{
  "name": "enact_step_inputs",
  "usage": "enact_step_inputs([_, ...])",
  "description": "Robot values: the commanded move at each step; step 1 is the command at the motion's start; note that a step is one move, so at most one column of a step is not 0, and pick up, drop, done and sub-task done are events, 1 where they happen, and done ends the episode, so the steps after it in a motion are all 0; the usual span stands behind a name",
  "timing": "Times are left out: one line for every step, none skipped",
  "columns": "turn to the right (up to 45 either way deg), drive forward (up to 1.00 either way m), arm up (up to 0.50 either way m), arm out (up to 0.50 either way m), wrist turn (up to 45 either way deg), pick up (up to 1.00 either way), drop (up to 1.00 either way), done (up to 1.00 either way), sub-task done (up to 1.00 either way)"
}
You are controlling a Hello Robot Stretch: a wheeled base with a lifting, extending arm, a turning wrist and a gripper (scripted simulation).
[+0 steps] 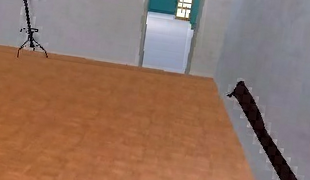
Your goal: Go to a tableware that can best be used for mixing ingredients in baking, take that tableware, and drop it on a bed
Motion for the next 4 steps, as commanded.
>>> enact_step_inputs([0.0, 1.00, 0.00, 0.00, 0.0, 0.00, 0.00, 0.00, 0.00])
enact_step_inputs([0.0, 1.00, 0.00, 0.00, 0.0, 0.00, 0.00, 0.00, 0.00])
enact_step_inputs([0.0, 1.00, 0.00, 0.00, 0.0, 0.00, 0.00, 0.00, 0.00])
enact_step_inputs([0.0, 1.00, 0.00, 0.00, 0.0, 0.00, 0.00, 0.00, 0.00])
